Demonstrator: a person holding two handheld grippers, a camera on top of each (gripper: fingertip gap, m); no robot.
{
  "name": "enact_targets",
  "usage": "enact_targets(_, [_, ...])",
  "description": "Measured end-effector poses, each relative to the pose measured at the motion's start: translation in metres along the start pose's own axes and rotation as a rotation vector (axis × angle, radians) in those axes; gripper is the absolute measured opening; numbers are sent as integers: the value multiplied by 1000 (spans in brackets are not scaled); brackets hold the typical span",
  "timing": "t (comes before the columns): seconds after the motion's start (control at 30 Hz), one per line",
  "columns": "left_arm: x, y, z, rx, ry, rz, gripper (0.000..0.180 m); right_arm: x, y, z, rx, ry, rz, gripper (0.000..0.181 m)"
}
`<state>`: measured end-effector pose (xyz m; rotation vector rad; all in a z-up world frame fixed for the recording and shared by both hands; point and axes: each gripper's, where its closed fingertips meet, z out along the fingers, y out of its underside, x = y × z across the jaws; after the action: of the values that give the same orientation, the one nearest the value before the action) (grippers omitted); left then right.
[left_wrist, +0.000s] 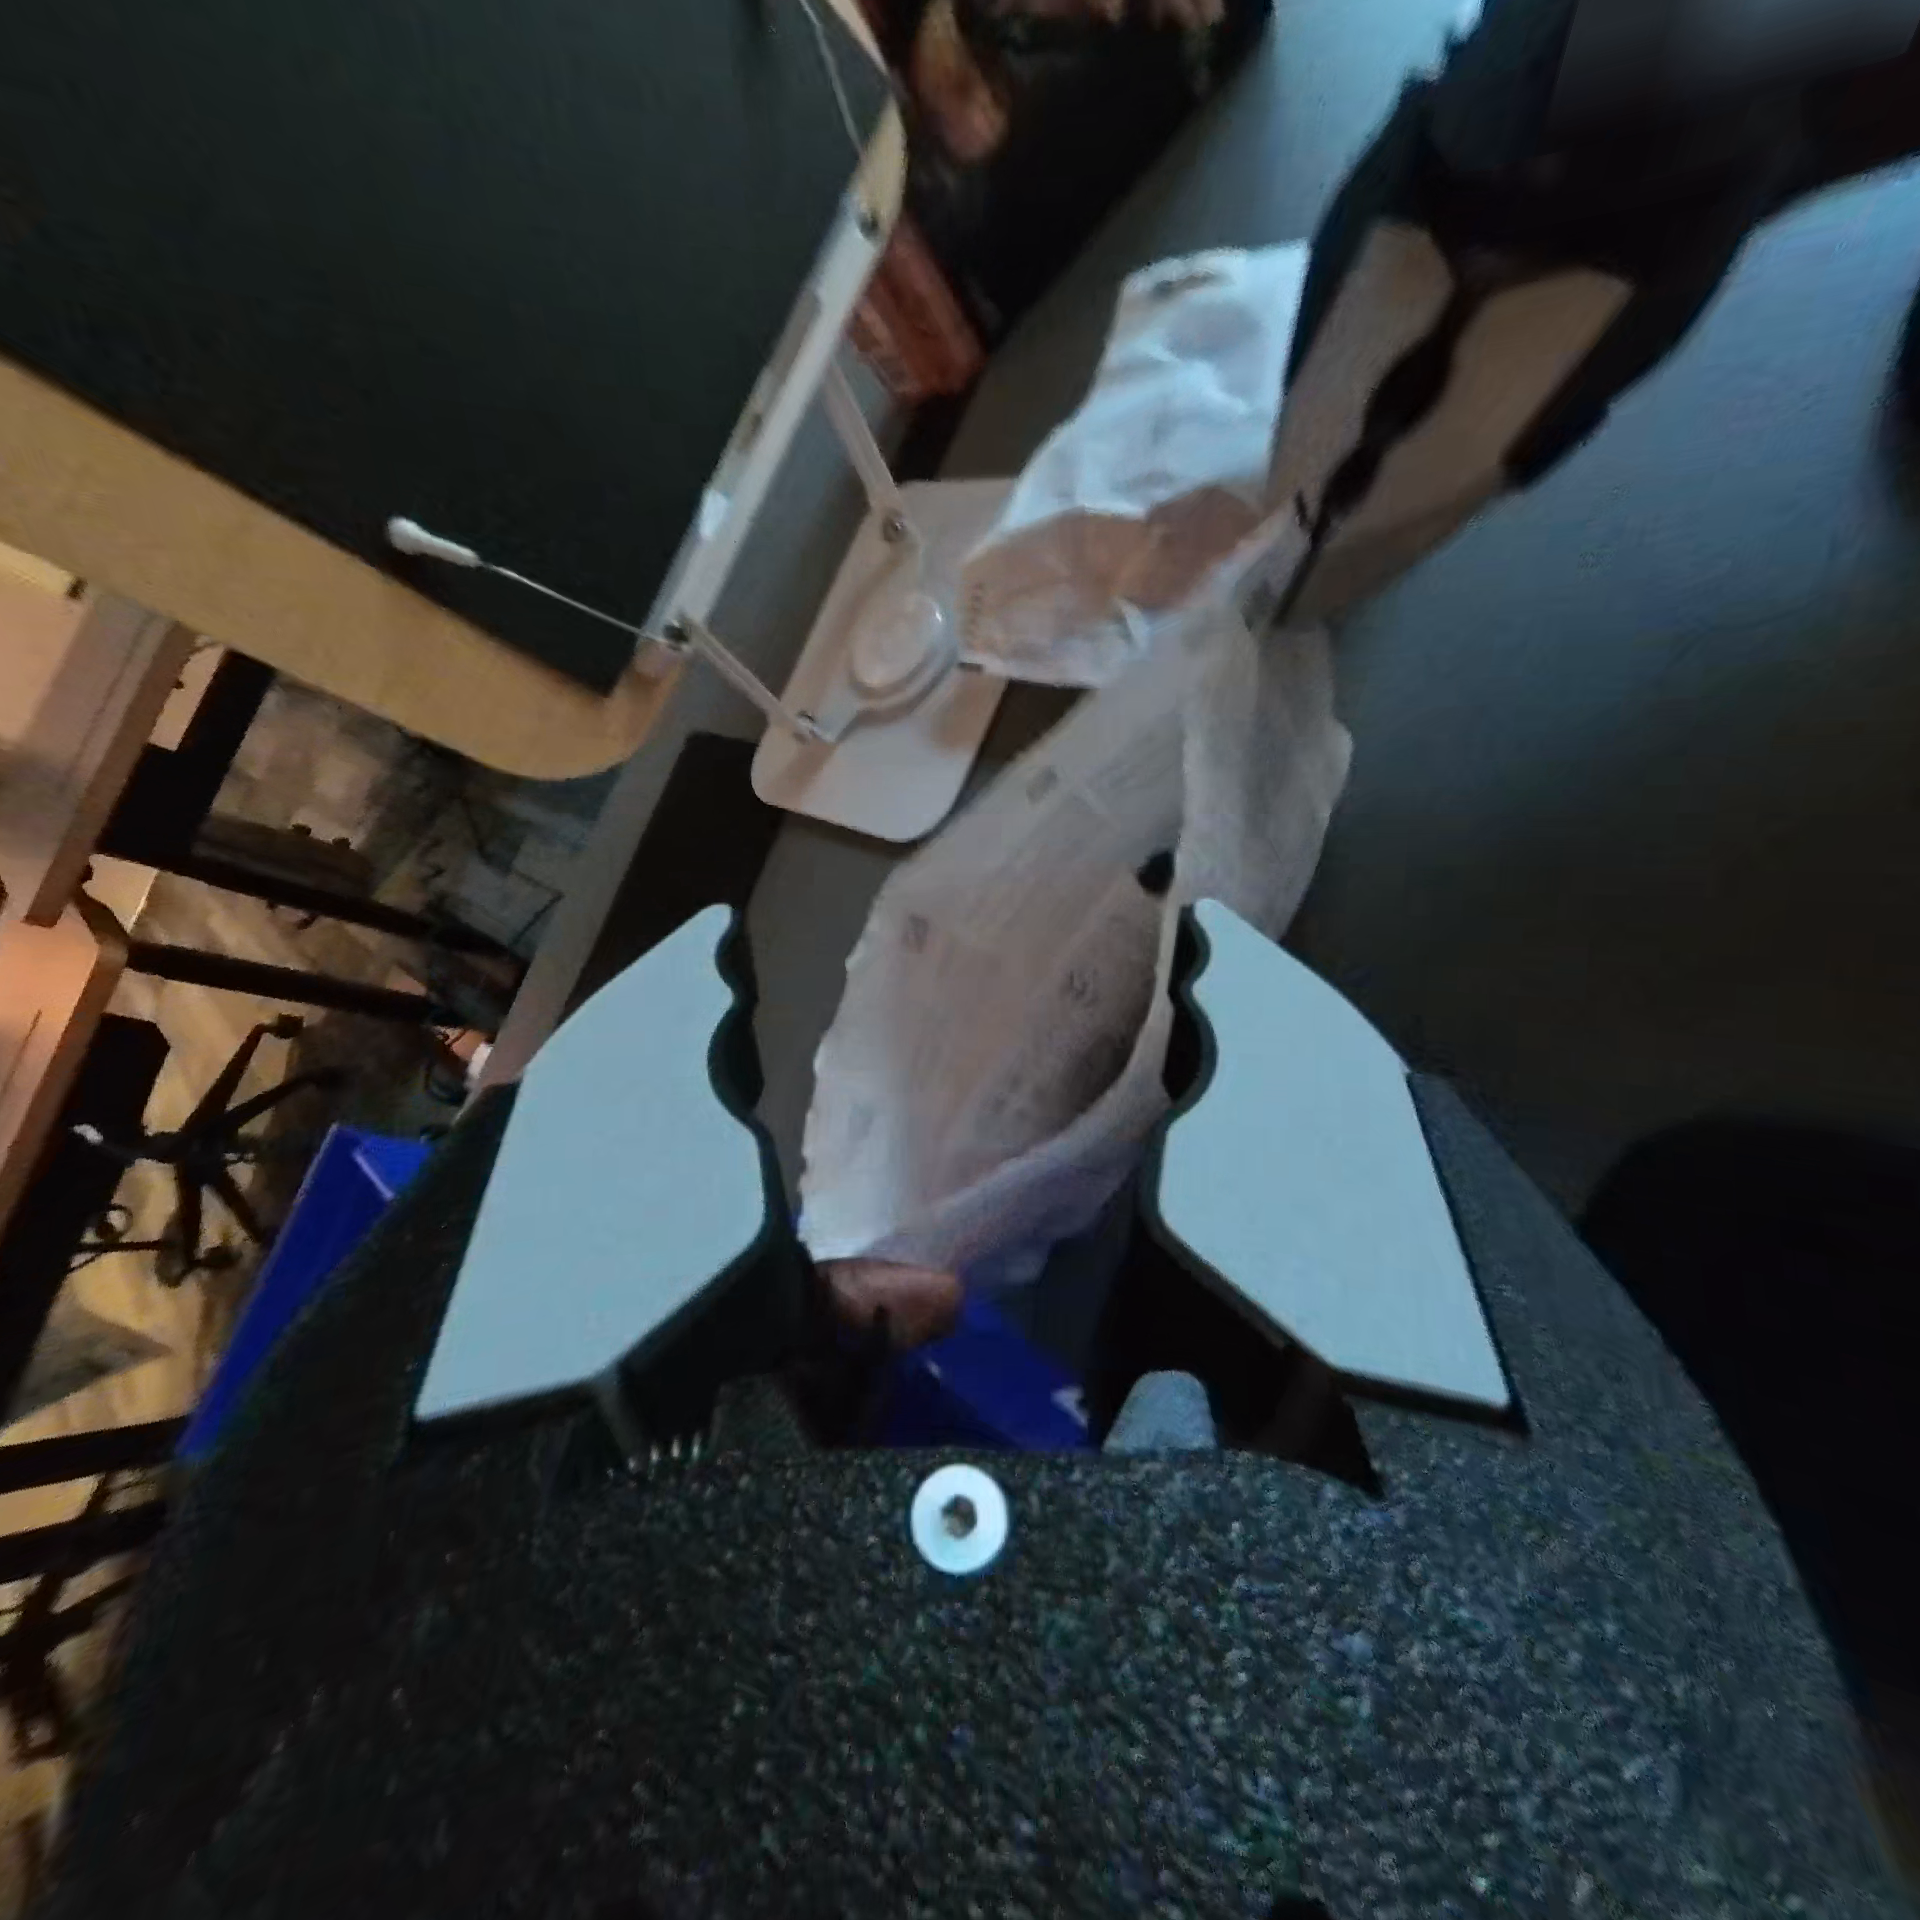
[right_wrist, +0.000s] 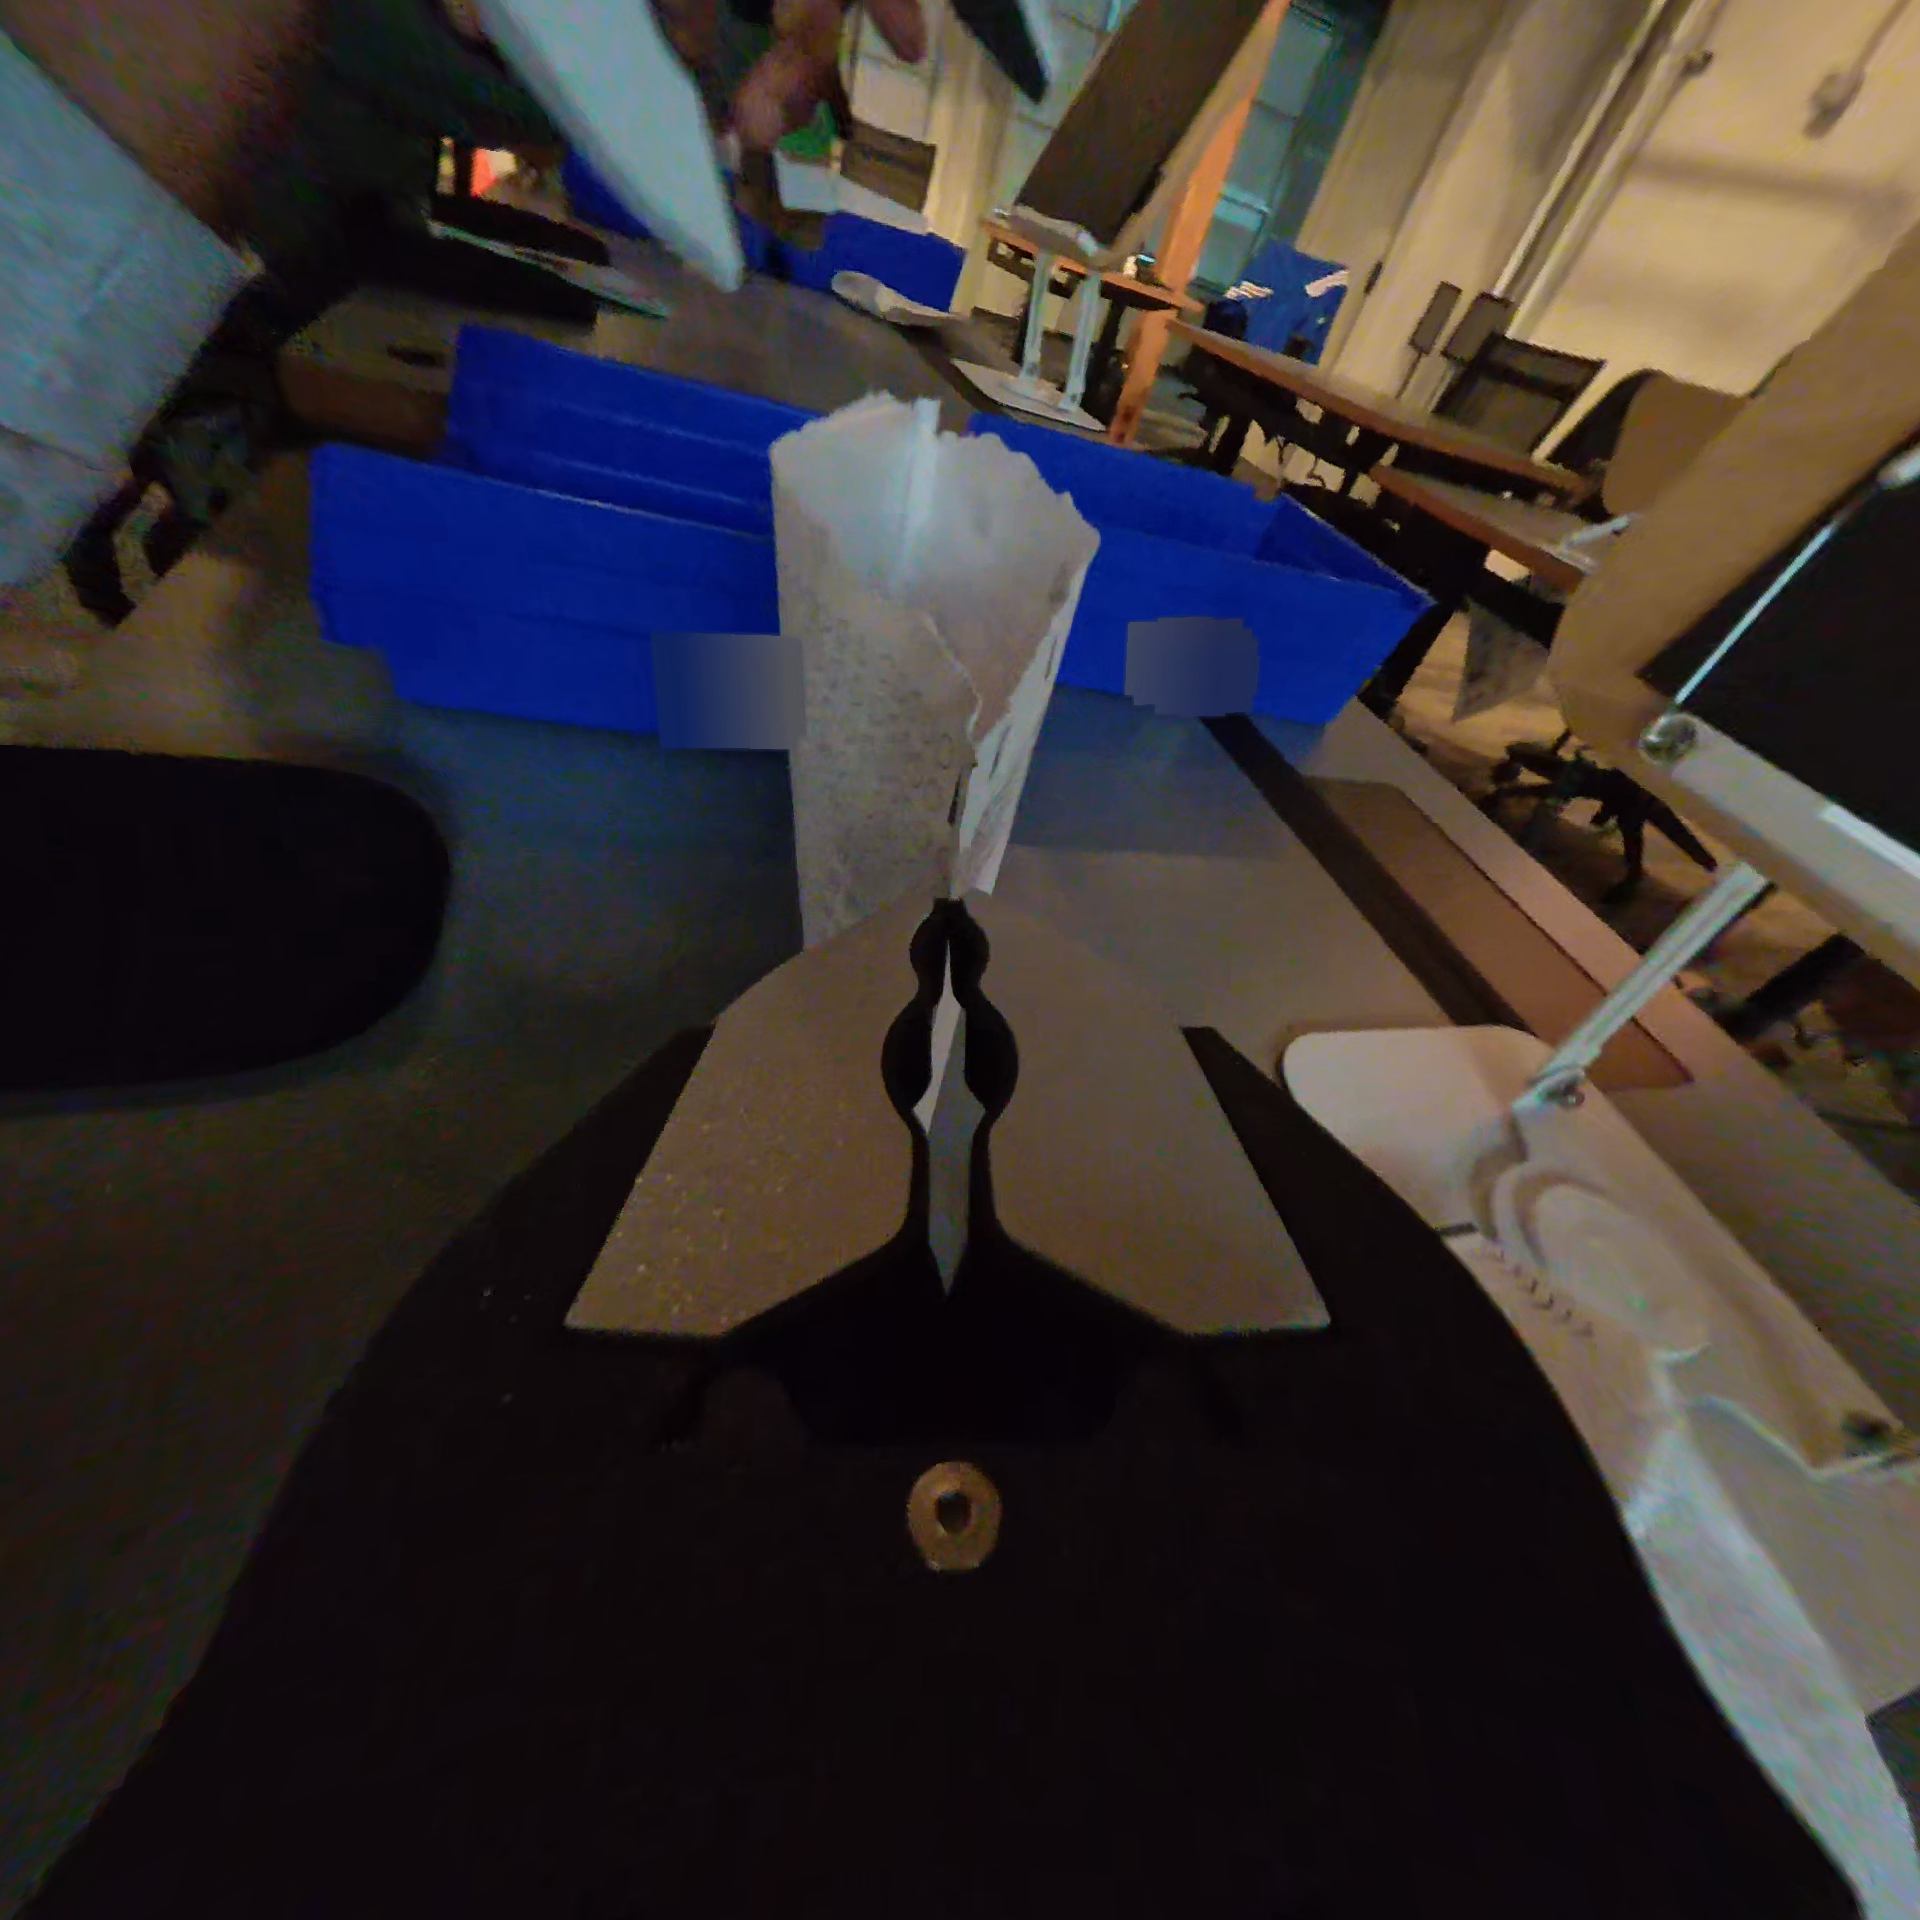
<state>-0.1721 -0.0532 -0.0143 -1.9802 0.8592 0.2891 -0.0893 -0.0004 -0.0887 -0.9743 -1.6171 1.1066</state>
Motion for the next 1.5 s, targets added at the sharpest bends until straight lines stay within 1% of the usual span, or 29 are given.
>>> enact_targets(0.07, [9,10,0,-62,-1,92,75,2,2,0,-5,19,-8,0])
enact_targets(0.13, [16,22,7,-121,-49,221,72,-4,2,-1,6,-4,-29,0])
enact_targets(0.23, [18,55,17,-329,-130,436,69,-7,1,-3,17,-20,-6,0])
enact_targets(0.27, [20,60,20,-364,-126,478,69,-7,2,-3,15,-20,-7,0])
enact_targets(0.33, [35,59,31,-337,-67,497,65,-10,1,-4,18,-24,-18,0])
enact_targets(0.37, [45,60,37,-322,-24,491,59,-13,0,-5,19,-32,-20,0])
enact_targets(0.4, [52,65,42,-334,-1,503,47,-16,-1,-6,19,-40,-24,0])
enact_targets(0.43, [48,68,45,-353,-57,549,29,-18,-1,-7,15,-45,-31,0])
enact_targets(0.47, [47,70,46,-355,-108,613,18,-20,-1,-8,12,-46,-37,0])
enact_targets(0.5, [48,70,45,-342,-147,654,13,-21,-1,-8,10,-42,-32,0])
enact_targets(0.57, [57,72,43,-339,-189,673,6,-24,-1,-10,9,-52,-23,0])
enact_targets(0.7, [70,71,40,-327,-317,848,5,-24,2,-13,-18,-60,-4,1])
enact_targets(0.73, [73,71,39,-330,-336,868,5,-26,3,-14,-32,-71,4,2])
enact_targets(0.83, [81,75,36,-343,-345,844,2,-29,6,-16,-70,-94,19,4])
enact_targets(0.93, [89,77,34,-357,-294,779,0,-27,13,-16,-160,-95,12,10])
enact_targets(1.07, [92,73,29,-374,-260,749,0,-24,8,-18,-251,-102,2,16])
enact_targets(1.23, [101,70,26,-406,-284,816,0,-32,-24,-28,-285,-131,-31,32])
enact_targets(1.33, [109,68,26,-417,-287,848,0,-38,-55,-26,-266,-143,-40,31])
enact_targets(1.37, [113,68,26,-418,-283,853,0,-43,-64,-22,-276,-154,-21,28])
enact_targets(1.43, [119,66,27,-421,-276,862,0,-54,-67,-9,-387,-191,52,29])
enact_targets(1.5, [122,62,29,-419,-275,861,0,-70,-50,5,-558,-239,54,45])
